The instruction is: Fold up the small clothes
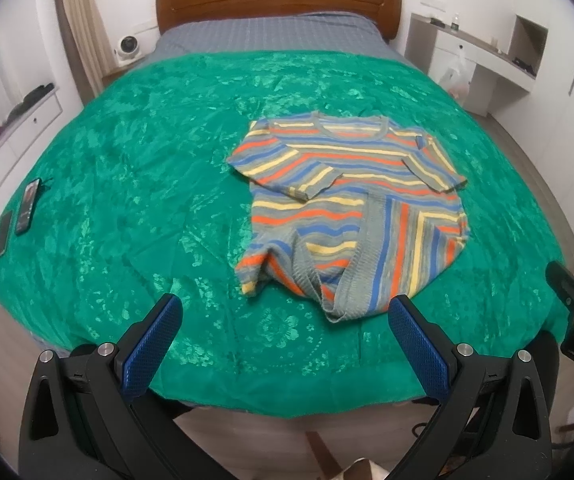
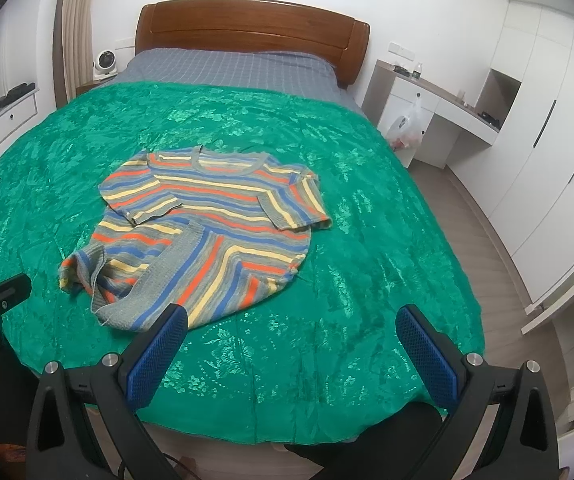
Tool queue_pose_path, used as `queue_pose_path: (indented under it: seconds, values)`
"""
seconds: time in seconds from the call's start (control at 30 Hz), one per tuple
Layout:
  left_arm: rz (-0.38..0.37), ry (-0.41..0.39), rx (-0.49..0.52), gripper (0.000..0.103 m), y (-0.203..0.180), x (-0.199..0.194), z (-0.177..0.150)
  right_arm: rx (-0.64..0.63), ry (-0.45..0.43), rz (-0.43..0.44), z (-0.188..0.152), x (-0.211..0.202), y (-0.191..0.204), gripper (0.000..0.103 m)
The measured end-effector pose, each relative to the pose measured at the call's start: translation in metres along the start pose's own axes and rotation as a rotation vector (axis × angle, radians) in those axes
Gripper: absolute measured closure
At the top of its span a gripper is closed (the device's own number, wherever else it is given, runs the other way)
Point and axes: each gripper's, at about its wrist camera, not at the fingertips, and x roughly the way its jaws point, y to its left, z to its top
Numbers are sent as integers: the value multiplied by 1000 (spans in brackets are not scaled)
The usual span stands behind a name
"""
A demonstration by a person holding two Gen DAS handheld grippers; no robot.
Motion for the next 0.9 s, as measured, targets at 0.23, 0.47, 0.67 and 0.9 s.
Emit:
queue_pose_path:
  seconds: [0.23,0.47,0.67,0.9]
  values:
    - [-10,-10,-15,0,7,-1,1,1,1,11,-1,2,4,0]
    - [-12,-13,-5,0,6,-1,1,2,1,12,-2,2,4,0]
    - [-14,-15,8,0,2,-1,2,5,-3,22,-2,2,5,0]
    - [-14,-14,11,0,1,0,2,6,7,37,-2,4,7,0]
